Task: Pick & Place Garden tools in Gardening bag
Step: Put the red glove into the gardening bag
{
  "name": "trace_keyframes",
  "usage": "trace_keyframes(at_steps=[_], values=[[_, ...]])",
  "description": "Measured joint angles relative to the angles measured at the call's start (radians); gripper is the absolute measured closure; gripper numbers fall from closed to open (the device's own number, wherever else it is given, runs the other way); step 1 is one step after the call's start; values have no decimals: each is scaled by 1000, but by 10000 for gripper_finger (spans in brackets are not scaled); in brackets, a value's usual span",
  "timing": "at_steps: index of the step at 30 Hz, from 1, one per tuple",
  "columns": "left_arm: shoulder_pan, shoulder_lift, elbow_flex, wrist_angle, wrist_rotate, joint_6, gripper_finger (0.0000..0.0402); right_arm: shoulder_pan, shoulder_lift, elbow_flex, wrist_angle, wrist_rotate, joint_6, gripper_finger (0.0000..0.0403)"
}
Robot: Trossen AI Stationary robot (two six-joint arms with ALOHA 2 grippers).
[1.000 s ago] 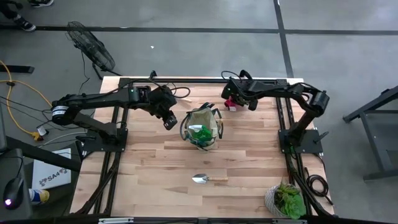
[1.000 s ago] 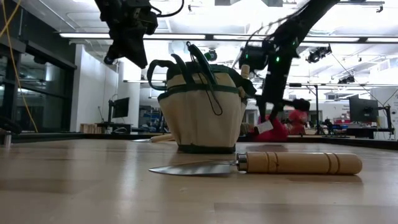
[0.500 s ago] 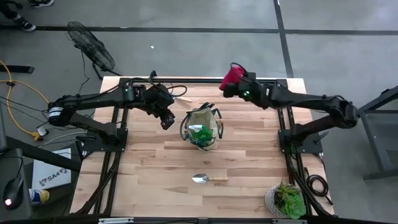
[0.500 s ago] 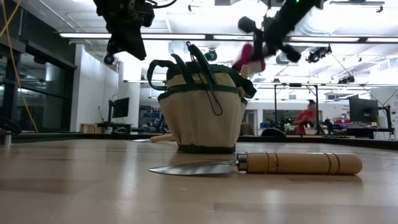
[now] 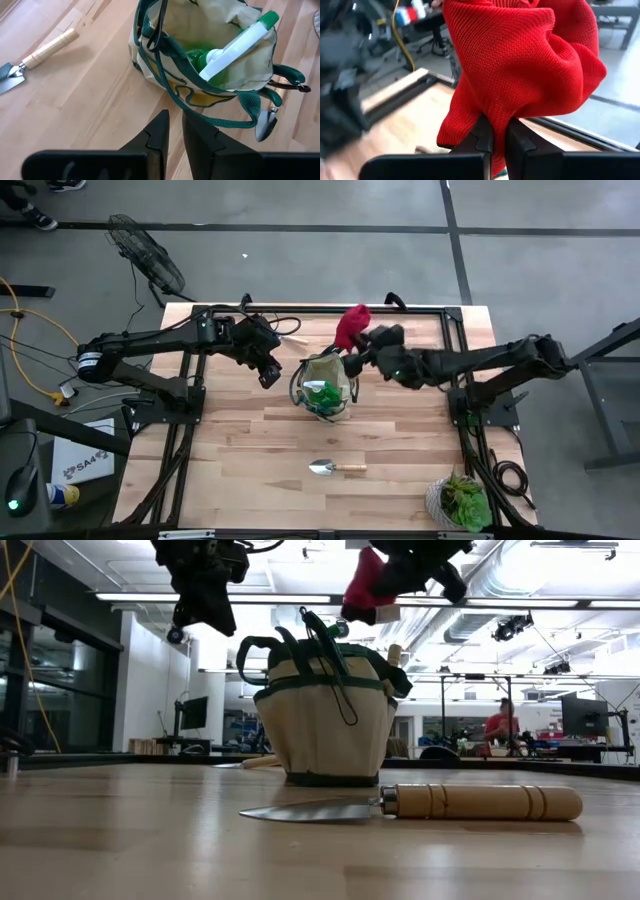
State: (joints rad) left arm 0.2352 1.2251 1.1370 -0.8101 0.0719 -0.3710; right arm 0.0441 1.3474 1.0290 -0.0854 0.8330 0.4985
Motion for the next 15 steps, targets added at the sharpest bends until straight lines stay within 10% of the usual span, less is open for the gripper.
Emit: trace_keyframes(at_steps=[15], values=[[0, 0, 0, 0, 10, 0, 351, 88, 186, 0, 121, -7, -28, 395]])
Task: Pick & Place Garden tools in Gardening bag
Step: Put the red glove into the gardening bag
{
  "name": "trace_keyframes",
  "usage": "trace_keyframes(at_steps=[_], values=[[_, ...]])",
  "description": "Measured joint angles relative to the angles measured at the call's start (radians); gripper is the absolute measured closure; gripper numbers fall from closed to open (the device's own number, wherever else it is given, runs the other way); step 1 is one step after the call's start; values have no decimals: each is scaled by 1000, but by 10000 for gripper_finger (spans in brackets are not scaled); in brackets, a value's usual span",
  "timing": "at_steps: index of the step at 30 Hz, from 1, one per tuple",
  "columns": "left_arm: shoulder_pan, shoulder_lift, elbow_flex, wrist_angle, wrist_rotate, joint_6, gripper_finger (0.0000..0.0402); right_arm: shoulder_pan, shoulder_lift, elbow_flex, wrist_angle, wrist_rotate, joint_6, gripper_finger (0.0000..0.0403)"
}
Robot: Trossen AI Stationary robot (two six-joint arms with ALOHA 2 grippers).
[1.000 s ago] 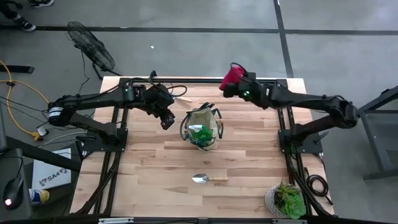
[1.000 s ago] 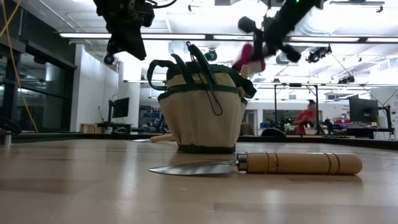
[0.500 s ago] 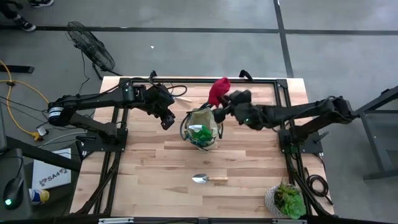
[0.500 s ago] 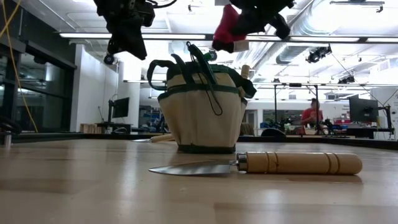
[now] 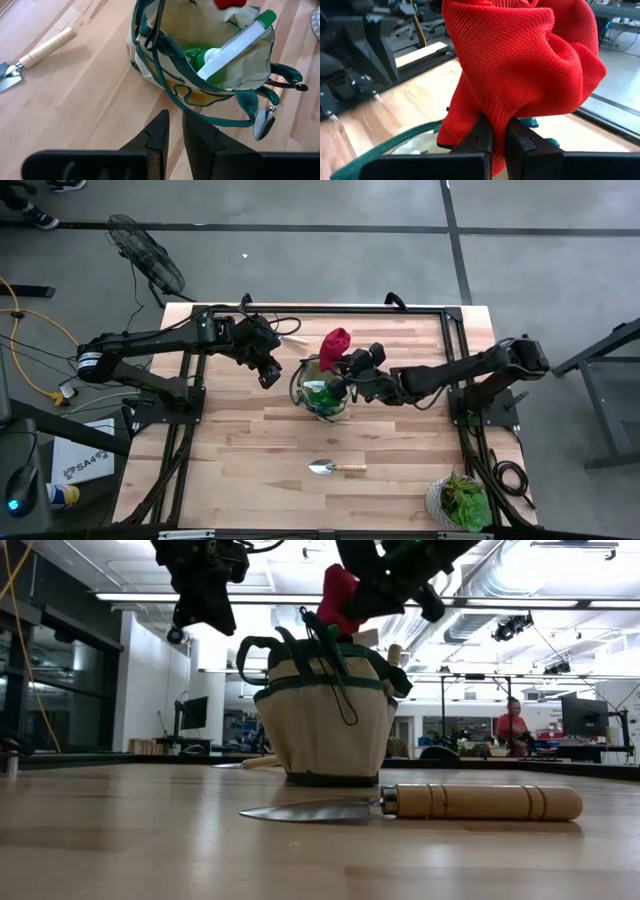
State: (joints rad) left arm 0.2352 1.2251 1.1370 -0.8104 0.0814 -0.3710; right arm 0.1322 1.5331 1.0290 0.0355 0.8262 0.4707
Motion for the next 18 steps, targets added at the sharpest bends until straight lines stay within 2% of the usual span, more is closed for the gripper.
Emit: trace_keyframes(at_steps=[11, 18], values=[[0, 0, 0, 0, 2, 2, 351, -1, 31, 0, -3, -23, 76, 389], [0, 0, 0, 0, 2, 3, 351, -1, 46, 0, -60, -85, 107, 384]])
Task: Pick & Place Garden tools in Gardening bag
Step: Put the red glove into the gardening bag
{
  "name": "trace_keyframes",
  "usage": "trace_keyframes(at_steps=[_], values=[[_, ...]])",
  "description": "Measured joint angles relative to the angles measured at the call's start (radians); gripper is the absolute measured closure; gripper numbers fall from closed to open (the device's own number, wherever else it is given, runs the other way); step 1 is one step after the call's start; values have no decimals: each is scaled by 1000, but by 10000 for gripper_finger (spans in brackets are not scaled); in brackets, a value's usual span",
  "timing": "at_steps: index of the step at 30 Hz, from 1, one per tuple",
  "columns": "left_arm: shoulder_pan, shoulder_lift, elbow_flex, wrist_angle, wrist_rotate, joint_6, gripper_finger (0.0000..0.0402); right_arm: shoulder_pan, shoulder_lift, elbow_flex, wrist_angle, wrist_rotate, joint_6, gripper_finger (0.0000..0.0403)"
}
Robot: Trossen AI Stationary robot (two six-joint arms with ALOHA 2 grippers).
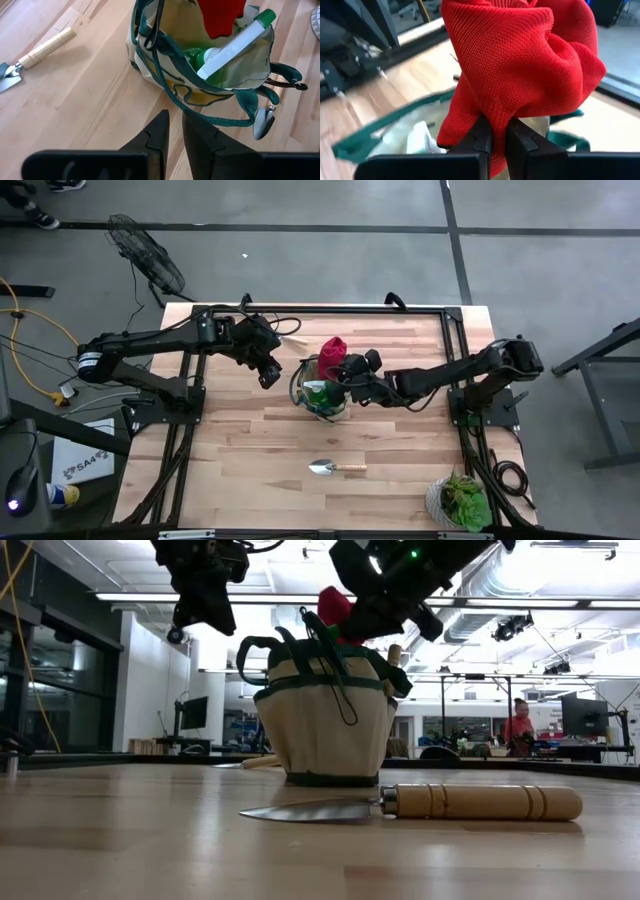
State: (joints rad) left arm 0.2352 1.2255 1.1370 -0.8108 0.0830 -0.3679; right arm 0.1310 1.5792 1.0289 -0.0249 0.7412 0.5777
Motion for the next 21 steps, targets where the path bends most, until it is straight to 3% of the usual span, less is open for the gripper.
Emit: trace_keyframes(at_steps=[10, 21], values=[[0, 0, 0, 0, 0, 0, 351, 0, 11, 0, 11, -14, -2, 374], [0, 0, 0, 0, 0, -1, 351, 0, 11, 0, 0, -11, -6, 249]])
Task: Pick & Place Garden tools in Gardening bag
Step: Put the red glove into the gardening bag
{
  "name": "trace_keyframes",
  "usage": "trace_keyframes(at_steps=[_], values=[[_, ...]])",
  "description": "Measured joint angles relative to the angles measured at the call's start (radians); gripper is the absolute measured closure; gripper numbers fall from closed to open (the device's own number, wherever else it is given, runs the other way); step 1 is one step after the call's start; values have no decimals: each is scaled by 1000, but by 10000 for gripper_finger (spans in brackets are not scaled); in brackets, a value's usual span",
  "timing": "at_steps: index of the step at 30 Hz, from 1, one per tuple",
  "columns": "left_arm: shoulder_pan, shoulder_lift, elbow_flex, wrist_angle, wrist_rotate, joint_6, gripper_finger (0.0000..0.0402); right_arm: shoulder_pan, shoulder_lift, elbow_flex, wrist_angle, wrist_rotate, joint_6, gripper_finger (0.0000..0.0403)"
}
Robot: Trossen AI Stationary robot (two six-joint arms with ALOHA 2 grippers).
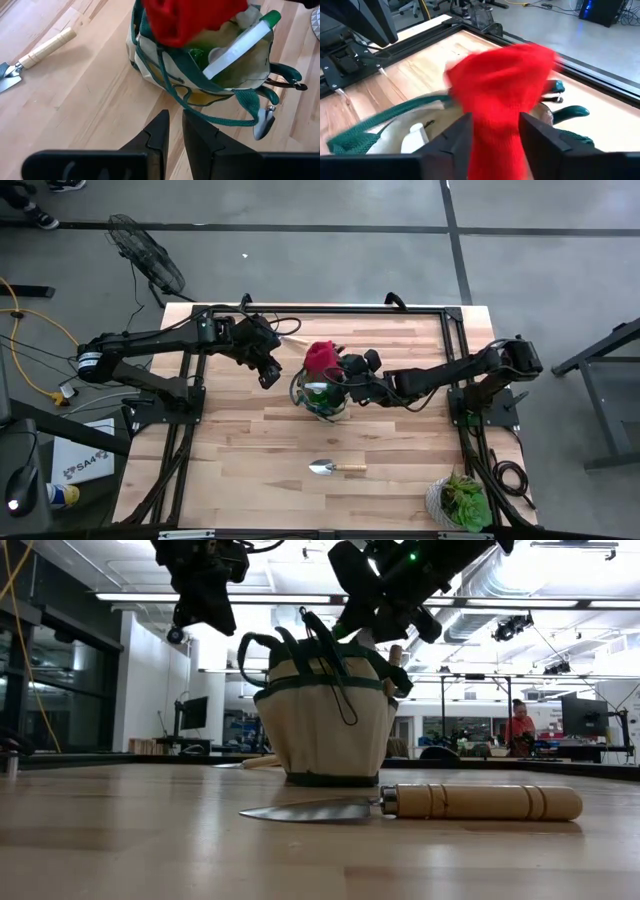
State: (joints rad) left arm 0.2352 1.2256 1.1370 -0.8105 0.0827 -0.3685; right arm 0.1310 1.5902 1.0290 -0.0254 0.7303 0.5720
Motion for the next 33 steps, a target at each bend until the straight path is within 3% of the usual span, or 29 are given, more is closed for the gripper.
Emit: trace_keyframes(at_steps=[7, 17, 24, 30, 33], values=[[0, 0, 0, 0, 0, -2, 351, 0, -3, 0, 1, -55, -40, 204], [0, 0, 0, 0, 0, -7, 351, 0, -33, 0, 85, -67, -115, 218], [0, 0, 0, 0, 0, -9, 351, -22, -118, 0, 101, -49, -151, 275], [0, 0, 0, 1, -4, -12, 351, -112, -144, 0, 109, -271, -42, 387], [0, 0, 0, 1, -5, -14, 351, -156, -144, 0, 101, -342, 26, 397]])
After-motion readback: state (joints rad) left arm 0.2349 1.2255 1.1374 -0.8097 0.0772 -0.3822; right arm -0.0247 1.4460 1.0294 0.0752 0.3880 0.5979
